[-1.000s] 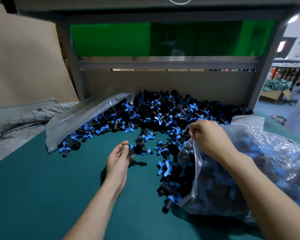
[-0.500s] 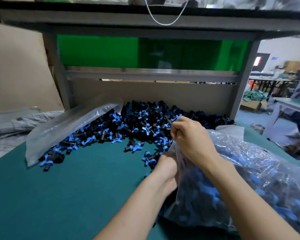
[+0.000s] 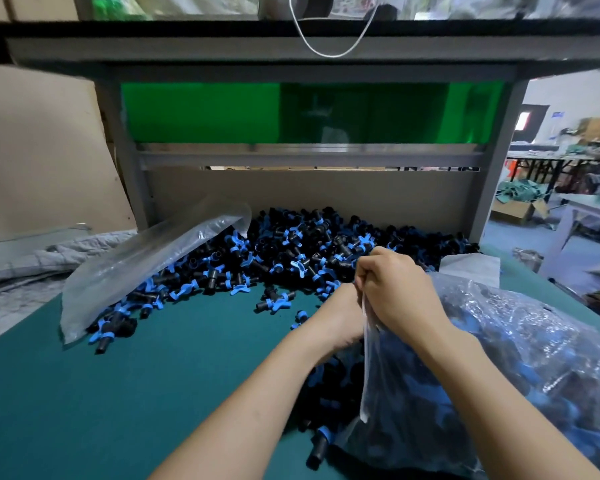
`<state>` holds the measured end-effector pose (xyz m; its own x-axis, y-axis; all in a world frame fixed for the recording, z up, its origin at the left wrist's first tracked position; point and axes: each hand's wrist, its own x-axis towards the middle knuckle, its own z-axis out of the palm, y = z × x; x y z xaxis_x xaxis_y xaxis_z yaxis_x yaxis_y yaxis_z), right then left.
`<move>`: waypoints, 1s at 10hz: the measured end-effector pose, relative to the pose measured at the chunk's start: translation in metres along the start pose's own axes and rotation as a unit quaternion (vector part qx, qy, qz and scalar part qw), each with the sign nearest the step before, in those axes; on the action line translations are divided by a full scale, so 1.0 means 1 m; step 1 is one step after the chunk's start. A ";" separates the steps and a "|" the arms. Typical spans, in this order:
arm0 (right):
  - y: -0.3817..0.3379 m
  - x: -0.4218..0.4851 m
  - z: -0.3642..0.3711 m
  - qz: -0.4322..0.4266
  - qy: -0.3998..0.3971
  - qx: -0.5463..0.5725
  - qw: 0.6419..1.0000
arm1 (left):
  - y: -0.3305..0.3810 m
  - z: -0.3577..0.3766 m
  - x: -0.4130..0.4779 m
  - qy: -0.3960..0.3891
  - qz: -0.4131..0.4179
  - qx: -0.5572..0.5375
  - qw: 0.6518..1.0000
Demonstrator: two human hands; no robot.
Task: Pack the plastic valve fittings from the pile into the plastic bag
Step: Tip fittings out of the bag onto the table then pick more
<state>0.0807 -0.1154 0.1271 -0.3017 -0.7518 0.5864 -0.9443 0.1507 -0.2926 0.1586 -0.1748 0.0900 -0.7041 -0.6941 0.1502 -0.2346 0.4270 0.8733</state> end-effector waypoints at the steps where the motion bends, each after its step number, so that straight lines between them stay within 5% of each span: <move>1: 0.003 0.002 0.005 -0.004 -0.021 -0.032 0.999 | -0.005 -0.017 0.002 -0.029 0.012 0.078 0.996; 2: 0.008 0.002 0.009 -0.008 -0.058 -0.064 0.996 | -0.023 -0.048 0.001 -0.009 0.011 0.060 0.998; 4: 0.014 0.001 0.022 0.001 -0.128 -0.104 0.986 | -0.110 -0.105 0.018 0.150 -0.152 0.181 0.960; 8: 0.026 -0.005 0.026 -0.010 -0.135 -0.100 0.986 | -0.169 -0.087 0.050 0.153 -0.249 0.315 0.903; 9: 0.028 -0.003 0.025 -0.011 -0.127 -0.107 0.986 | -0.170 -0.083 0.041 0.206 -0.233 0.273 0.910; 10: 0.029 -0.005 0.026 -0.018 -0.114 -0.118 0.986 | -0.170 -0.071 0.009 0.291 -0.184 0.099 0.933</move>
<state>0.0581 -0.1244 0.0962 -0.2562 -0.8799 0.4002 -0.9661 0.2466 -0.0763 0.2400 -0.2948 -0.0247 -0.0806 -0.9878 0.1335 -0.5495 0.1558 0.8208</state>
